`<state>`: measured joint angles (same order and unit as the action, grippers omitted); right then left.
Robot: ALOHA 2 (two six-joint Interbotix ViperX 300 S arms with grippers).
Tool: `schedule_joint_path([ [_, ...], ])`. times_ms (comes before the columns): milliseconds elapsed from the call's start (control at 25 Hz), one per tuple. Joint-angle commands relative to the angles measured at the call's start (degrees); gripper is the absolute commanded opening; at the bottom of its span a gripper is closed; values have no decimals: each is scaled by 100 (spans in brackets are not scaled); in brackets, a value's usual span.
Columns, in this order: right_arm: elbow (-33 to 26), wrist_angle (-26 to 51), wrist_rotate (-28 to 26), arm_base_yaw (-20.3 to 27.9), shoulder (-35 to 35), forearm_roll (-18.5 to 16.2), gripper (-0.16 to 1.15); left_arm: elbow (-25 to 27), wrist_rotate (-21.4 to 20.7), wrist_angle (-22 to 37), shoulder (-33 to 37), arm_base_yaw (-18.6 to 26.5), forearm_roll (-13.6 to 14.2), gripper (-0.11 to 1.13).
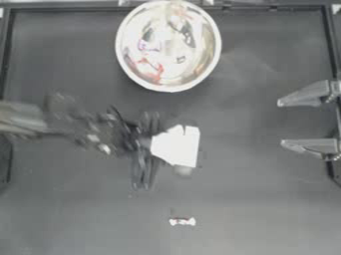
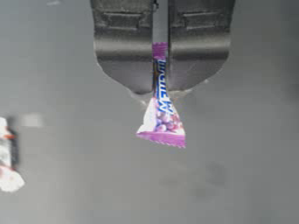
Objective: Put candies in bowl
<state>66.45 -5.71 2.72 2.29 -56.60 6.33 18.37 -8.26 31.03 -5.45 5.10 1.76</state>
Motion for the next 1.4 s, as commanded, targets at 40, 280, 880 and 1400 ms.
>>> schedule_joint_path([
  [40,-62,-44,-9,-9,62,35,99,-62,-97,-35,703,431,299,19],
  [280,-62,-44,-9,-9,62,35,99,-211,-255,-158,800,1063,703,19],
  [880,-18,-176,-9,-9,70,62,99,-519,-642,-958,-211,2364,747,19],
  [1400,0,-176,-9,0,70,70,99,-888,-712,-1011,-817,2619,738,78],
])
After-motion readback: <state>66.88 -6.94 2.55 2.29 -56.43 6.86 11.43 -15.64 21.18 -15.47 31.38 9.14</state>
